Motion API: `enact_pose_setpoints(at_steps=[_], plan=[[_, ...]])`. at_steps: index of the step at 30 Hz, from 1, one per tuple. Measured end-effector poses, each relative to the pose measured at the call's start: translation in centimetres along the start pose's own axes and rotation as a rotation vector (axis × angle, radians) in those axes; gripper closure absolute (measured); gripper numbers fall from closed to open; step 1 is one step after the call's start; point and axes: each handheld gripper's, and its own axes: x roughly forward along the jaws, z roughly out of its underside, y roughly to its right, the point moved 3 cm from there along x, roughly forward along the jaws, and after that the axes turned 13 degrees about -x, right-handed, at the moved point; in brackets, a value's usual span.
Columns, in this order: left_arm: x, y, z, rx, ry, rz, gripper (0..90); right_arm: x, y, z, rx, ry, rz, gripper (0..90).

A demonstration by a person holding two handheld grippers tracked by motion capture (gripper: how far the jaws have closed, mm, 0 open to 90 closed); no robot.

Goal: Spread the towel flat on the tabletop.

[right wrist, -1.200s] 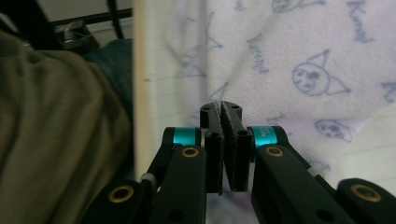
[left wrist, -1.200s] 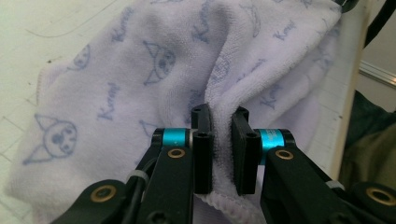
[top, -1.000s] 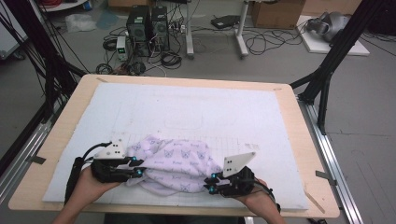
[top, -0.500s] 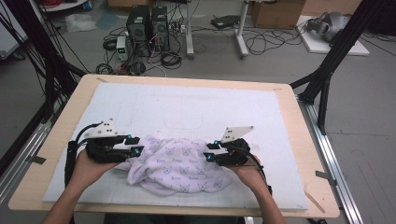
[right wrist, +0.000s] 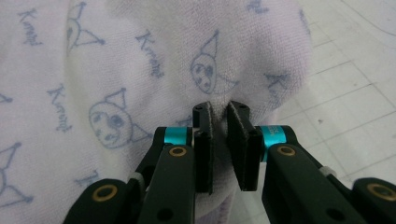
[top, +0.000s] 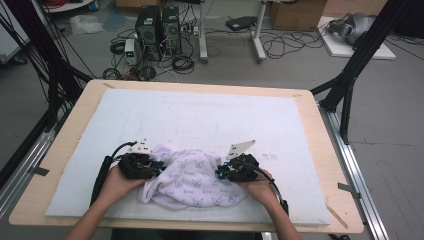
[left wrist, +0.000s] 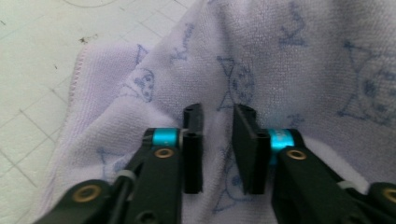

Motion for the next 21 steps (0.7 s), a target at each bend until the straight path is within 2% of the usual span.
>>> enact_pose_setpoints(at_steps=[3, 7, 10, 17, 21], plan=[[-0.4, 0.1, -0.2, 0.010, 0.011, -0.010, 83.7, -0.2, 0.0, 0.5, 0.033, 0.043, -0.011, 83.6], [-1.5, 0.0, -0.9, 0.013, 0.045, -0.011, 86.5, -1.3, -0.2, 0.7, 0.032, 0.060, 0.002, 84.9], [-2.3, 0.0, -2.0, 0.009, 0.064, -0.005, 86.9, -3.1, -0.3, 0.4, 0.019, 0.101, 0.041, 85.0], [-4.2, 1.1, -4.7, 0.048, 0.124, -0.007, 87.3, -7.9, -0.6, -0.3, -0.015, 0.172, 0.133, 85.2], [-5.0, 1.9, -5.5, 0.065, 0.160, 0.001, 87.3, -9.9, -1.4, -1.2, -0.045, 0.189, 0.155, 85.2]])
